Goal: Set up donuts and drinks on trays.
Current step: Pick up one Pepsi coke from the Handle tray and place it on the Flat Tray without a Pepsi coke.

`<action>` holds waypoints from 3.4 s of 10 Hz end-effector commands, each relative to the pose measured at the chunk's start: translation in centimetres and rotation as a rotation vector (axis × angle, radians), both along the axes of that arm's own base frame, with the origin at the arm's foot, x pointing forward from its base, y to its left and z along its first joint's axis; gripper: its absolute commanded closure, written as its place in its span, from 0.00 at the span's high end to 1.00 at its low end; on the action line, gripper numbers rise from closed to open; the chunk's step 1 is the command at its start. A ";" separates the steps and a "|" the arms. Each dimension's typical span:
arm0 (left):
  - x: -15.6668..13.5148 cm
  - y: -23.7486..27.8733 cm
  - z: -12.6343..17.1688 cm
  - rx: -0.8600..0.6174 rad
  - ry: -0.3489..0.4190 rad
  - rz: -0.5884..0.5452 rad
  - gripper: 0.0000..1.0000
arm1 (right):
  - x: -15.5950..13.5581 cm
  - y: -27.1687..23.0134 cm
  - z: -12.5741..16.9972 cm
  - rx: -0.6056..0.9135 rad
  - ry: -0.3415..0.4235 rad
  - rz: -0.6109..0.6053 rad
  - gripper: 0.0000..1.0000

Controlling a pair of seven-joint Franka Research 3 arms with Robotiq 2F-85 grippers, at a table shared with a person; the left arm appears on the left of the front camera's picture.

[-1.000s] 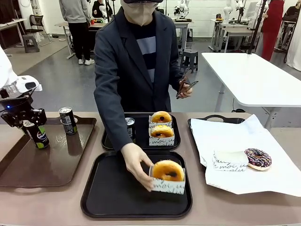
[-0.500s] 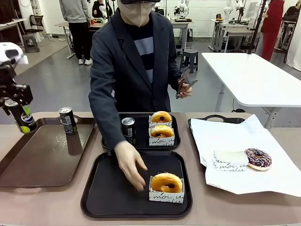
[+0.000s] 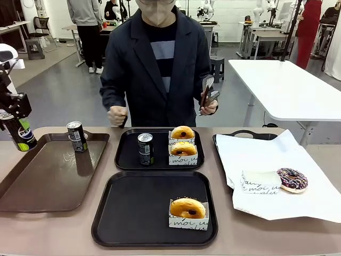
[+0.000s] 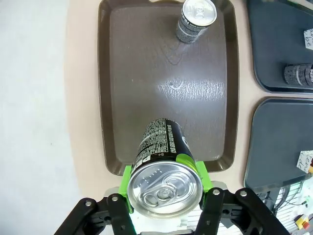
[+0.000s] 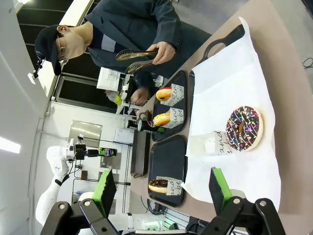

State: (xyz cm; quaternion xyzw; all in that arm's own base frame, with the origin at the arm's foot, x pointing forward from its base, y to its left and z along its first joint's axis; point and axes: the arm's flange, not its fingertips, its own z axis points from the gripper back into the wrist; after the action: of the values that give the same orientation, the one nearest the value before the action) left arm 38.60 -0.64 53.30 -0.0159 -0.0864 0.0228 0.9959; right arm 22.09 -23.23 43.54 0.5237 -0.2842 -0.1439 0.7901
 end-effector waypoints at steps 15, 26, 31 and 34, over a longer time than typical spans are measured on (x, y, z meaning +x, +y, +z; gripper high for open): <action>-3.0 -12.1 -4.3 0.030 0.022 -0.284 0.58 | 0.3 -0.1 0.0 0.011 -0.029 -0.003 1.00; -3.6 -21.9 -5.7 0.019 0.075 -0.362 0.58 | 0.3 -0.1 0.0 0.011 -0.029 -0.003 1.00; -2.7 -23.4 -6.8 0.045 0.129 -0.392 0.58 | 0.3 -0.1 0.0 0.011 -0.029 -0.003 1.00; -1.3 -28.3 -8.3 0.042 0.159 -0.443 0.58 | 0.3 -0.1 0.0 0.011 -0.029 -0.003 1.00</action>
State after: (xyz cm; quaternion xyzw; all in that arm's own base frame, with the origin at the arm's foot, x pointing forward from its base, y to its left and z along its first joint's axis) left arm 36.28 -26.88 44.35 -0.0086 0.0002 -0.1969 0.9804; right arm 22.09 -23.25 43.51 0.5238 -0.2838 -0.1442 0.7901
